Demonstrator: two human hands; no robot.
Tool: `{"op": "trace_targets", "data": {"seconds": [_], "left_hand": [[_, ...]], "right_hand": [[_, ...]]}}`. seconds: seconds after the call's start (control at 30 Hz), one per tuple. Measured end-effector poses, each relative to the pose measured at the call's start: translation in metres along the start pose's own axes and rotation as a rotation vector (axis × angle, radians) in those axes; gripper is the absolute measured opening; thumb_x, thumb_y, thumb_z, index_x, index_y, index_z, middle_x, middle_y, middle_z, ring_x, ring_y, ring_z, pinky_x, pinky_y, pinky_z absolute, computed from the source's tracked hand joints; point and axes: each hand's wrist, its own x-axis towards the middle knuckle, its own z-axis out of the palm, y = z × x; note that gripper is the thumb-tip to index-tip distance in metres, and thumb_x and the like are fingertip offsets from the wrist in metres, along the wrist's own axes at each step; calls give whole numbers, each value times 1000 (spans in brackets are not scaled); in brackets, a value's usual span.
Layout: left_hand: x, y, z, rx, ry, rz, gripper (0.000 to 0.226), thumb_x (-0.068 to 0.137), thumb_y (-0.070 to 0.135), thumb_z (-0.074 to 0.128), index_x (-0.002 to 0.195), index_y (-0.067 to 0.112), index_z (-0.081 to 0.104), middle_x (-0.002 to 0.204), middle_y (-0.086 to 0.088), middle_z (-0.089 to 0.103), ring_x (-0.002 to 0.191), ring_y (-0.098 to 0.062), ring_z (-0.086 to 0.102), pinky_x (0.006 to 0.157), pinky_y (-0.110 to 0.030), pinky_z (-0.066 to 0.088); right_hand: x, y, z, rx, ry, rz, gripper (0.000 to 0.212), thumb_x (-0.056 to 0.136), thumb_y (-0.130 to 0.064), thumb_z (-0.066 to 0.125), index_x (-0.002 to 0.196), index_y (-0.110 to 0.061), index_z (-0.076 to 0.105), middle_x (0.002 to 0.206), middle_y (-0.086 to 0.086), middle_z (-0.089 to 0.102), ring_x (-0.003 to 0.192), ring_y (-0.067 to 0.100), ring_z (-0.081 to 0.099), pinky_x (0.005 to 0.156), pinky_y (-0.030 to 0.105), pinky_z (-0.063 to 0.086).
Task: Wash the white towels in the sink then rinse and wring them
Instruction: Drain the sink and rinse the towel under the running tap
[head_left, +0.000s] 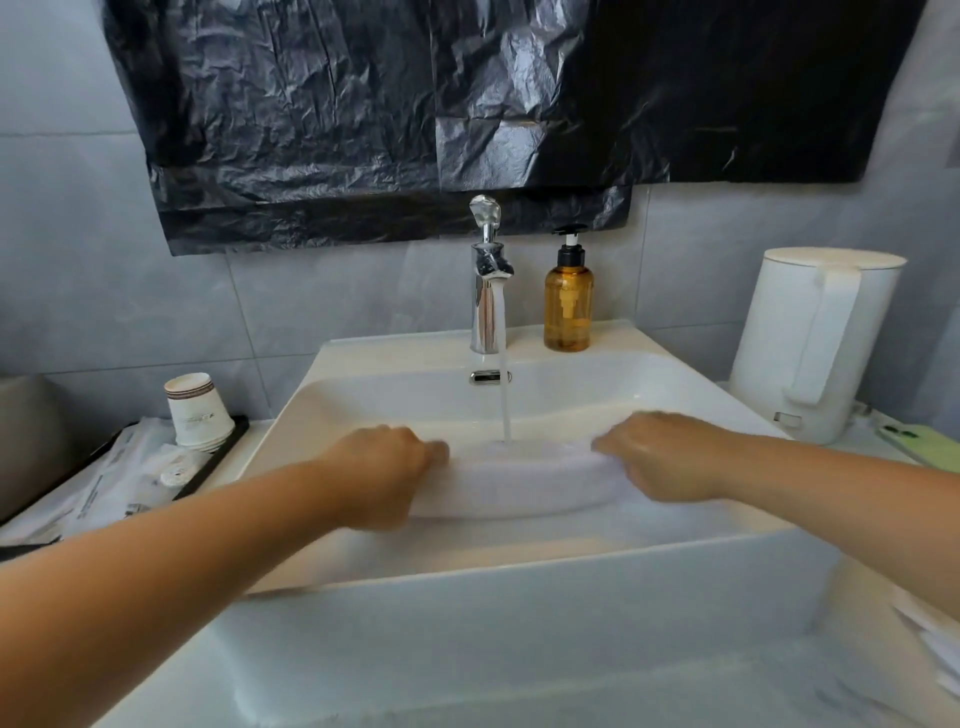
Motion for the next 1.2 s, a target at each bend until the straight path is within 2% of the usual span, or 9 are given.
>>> {"op": "trace_targets", "data": {"seconds": [0.07,0.17,0.3,0.4,0.6,0.8,0.93,1.07,1.2], "left_hand": [[11,-16,-14,-92,158,-97,14,93,17,43,106,20,45,108,-13,59,104,-37,58,68,-32,33],[28,-41,-33,-230,380,-145,7,90,22,41,87,18,37,86,-13,54,93,-40,59,64,-36,36],[30,-71,-64,-280,668,13,47,72,61,33,77,16,44,63,-10,55,68,-39,57,56,-35,36],[21,-84,-91,-297,611,46,64,63,82,60,81,21,50,63,5,55,60,-22,54,56,-34,42],[27,-99,-113,-256,339,-77,45,60,56,87,86,22,71,81,2,67,75,-13,56,65,-29,44],[31,-107,-98,-277,415,-109,24,72,45,84,78,29,68,75,3,66,74,-19,59,68,-40,54],[14,-92,-73,-261,341,-122,29,74,50,81,78,25,67,73,2,65,70,-6,52,63,-34,48],[-7,-71,-27,-371,140,-23,38,67,52,84,73,19,67,67,2,62,63,-1,50,53,-21,37],[-15,-53,15,-569,-75,140,44,66,46,88,51,26,51,52,9,39,54,-8,33,50,-19,25]], "right_hand": [[13,8,-17,47,208,124,27,88,-3,40,79,-27,49,96,6,61,84,27,56,67,37,49],[31,19,-53,-31,469,190,21,87,-1,39,81,-21,43,96,10,63,79,31,53,61,32,41],[40,30,-98,-221,838,38,16,79,0,39,83,-2,55,80,20,64,70,41,62,58,34,32],[30,44,-119,-318,1018,-220,18,71,-15,33,64,-4,46,50,15,50,38,33,43,47,27,27],[25,61,-122,-432,821,-451,46,84,-64,43,80,-18,41,58,8,56,45,31,52,46,29,38],[35,70,-111,-469,1038,-337,54,81,-63,48,65,-11,47,51,5,49,38,26,37,45,24,22],[18,63,-85,-493,1044,-432,51,81,-60,53,60,-15,43,53,-3,27,43,18,21,44,21,14],[-6,51,-27,-292,754,-425,53,75,-68,51,61,-18,45,52,-6,40,48,14,24,43,21,18],[-18,45,15,141,149,-185,61,61,-70,73,58,-24,34,53,-11,35,54,9,31,52,27,24]]}}
